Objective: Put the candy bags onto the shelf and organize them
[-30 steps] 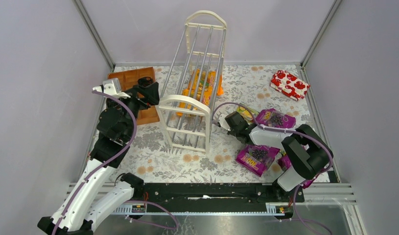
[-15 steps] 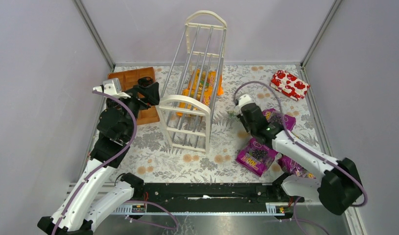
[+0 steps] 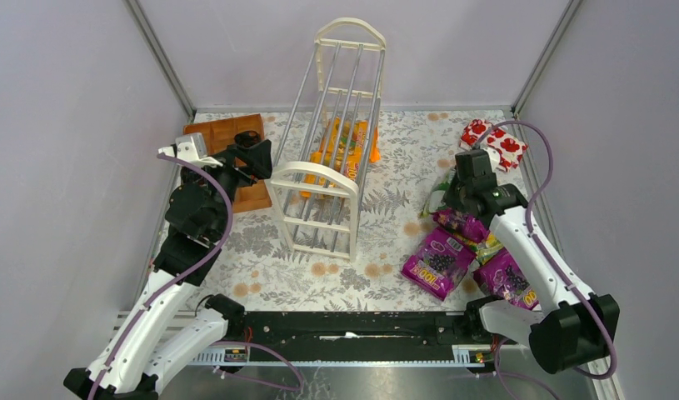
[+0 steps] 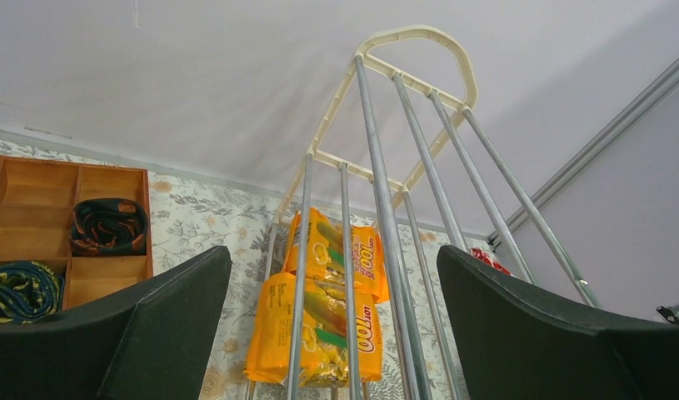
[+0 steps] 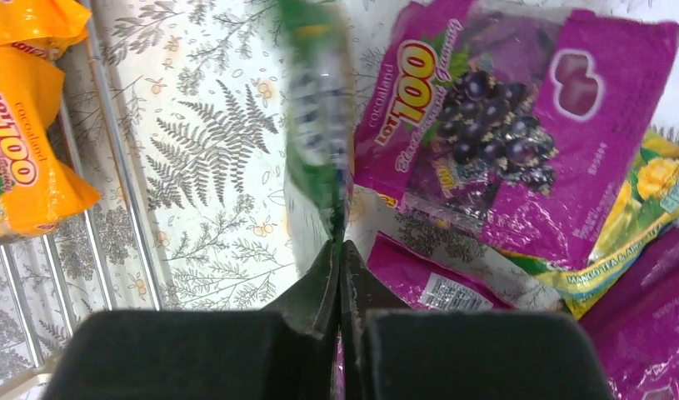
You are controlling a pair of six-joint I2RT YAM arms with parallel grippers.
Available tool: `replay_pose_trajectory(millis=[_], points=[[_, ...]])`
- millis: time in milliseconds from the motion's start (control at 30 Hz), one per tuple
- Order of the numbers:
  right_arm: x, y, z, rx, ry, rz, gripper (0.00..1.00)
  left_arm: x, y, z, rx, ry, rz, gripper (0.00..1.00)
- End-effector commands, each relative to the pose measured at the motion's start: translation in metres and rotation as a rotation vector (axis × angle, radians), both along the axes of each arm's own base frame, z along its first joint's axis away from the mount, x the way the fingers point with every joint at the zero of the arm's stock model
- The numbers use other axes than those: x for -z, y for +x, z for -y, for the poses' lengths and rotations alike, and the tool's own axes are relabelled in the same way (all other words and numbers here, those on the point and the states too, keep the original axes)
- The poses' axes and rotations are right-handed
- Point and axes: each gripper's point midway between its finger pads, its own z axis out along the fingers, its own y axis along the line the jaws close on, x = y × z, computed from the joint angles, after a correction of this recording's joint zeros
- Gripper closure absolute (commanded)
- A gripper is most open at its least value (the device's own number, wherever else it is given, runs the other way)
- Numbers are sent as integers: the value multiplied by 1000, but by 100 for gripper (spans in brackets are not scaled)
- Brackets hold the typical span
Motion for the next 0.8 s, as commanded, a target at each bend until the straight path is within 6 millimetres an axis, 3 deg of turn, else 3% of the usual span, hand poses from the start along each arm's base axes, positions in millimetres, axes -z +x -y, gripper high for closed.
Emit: replay_pose_trajectory(millis=[0,133,333,567,767], points=[[1,-14,6,62,32,-65,100,-6,-2,6,30,4,17,1],[8,-30,22,118,8,-71,100,-5,-1,7,33,5,14,1],[27,-41,19,139,64,-70,100,-5,-1,10,44,1,13,1],[39,-13,-8,82,180,-17,100,-3,-1,10,45,0,11,1],[39,-4,-15,45,171,-58,92,-3,-1,10,42,1,12,1]])
